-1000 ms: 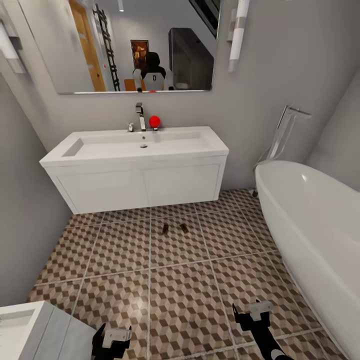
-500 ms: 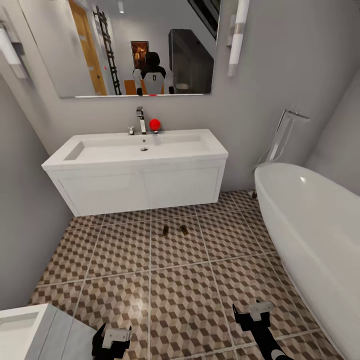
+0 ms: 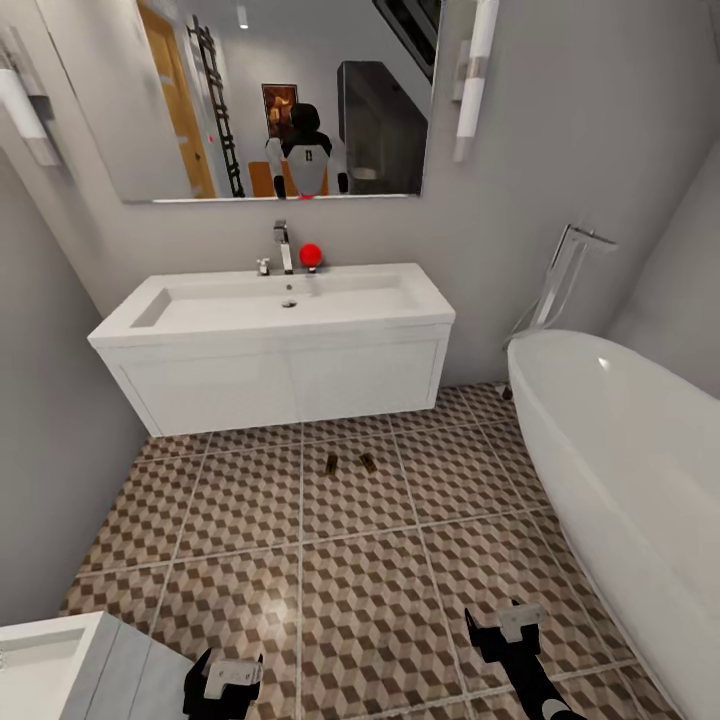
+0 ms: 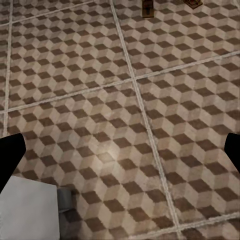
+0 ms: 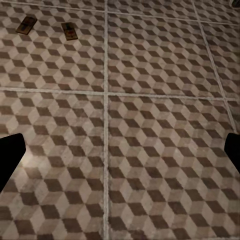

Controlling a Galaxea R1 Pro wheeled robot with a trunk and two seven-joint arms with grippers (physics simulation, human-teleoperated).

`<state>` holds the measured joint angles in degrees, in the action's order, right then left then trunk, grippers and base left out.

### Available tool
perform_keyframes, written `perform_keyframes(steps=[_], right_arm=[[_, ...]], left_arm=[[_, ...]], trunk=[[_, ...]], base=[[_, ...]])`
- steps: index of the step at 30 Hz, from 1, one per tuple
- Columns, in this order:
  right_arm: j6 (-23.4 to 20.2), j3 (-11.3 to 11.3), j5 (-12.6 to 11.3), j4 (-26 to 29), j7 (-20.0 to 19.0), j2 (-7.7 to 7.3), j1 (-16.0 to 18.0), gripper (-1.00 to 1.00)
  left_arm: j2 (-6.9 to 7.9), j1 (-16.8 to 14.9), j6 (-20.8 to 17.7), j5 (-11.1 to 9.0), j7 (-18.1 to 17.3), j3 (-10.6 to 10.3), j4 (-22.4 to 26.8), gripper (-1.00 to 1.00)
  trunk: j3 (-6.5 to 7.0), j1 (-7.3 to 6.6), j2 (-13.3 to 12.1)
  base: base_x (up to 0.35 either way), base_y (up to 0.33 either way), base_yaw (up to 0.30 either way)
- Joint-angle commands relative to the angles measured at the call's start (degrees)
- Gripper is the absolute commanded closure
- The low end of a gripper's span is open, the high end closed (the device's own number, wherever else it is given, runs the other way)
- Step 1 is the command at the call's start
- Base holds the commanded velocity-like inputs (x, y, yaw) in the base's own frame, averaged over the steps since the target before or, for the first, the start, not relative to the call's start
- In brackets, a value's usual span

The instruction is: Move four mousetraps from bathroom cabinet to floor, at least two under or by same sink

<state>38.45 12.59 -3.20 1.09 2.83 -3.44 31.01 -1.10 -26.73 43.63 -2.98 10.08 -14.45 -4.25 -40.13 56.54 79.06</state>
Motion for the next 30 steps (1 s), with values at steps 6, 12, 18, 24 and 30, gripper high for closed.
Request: perform_keyframes(steps=[6, 12, 18, 24, 30], right_arm=[[0.1, 0.5, -0.3, 0.0, 0.2, -0.02, 0.0, -1.00], [0.1, 0.5, -0.3, 0.0, 0.2, 0.01, 0.0, -1.00], [0.1, 0.5, -0.3, 0.0, 0.2, 0.01, 0.1, -1.00], [0.1, 0.5, -0.3, 0.0, 0.2, -0.02, 0.0, -1.00], [0.1, 0.5, -0.3, 0.0, 0.2, 0.00, 0.0, -1.00]], left_arm=[[-0.04, 0.0, 0.3, -0.3, 0.2, -0.5, -0.2, -1.00], [-0.04, 0.0, 0.3, -0.3, 0.2, -0.5, -0.2, -1.00], [-0.04, 0.0, 0.2, -0.3, 0.2, -0.5, -0.2, -1.00], [-0.20, 0.0, 0.2, -0.3, 0.2, -0.5, -0.2, -1.00], [-0.42, 0.0, 0.2, -0.3, 0.2, -0.5, -0.2, -1.00]], trunk=[[1.04, -1.33, -2.4], [2.12, -2.64, -4.8], [3.19, -3.96, -7.2], [4.27, -5.28, -9.6], [5.35, -6.60, -12.0]], base=[[0.000, 0.000, 0.000], [0.000, 0.000, 0.000], [0.000, 0.000, 0.000], [0.000, 0.000, 0.000], [0.000, 0.000, 0.000]])
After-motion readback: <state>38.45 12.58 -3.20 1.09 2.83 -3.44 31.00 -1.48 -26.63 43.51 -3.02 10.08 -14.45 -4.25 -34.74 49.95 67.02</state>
